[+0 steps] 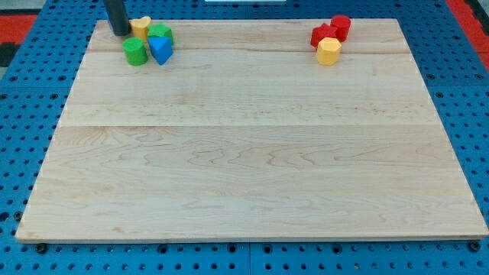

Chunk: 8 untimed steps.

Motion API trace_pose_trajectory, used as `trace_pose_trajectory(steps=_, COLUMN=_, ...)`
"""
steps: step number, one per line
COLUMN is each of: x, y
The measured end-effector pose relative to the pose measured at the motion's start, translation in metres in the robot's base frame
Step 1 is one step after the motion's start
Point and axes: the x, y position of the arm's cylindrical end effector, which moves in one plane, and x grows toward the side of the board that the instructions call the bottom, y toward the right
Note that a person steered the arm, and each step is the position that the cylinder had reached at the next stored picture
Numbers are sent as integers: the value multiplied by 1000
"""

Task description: Place the green circle below the blue triangle

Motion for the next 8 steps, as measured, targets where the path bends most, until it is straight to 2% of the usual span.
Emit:
trace_pose_trajectory(steps=1, x=14, y=-28)
trace_pose_trajectory(steps=3, x=2, y=-80)
trace_pose_trajectory(steps=4, x=-24, y=-78)
trace_pose_trajectory(steps=5, x=-24, y=-64)
trace_pose_trajectory(steps=6, x=33, y=24)
trace_pose_trajectory(steps=7, x=77, y=22)
trace_pose_trajectory(steps=8, x=66, y=-6)
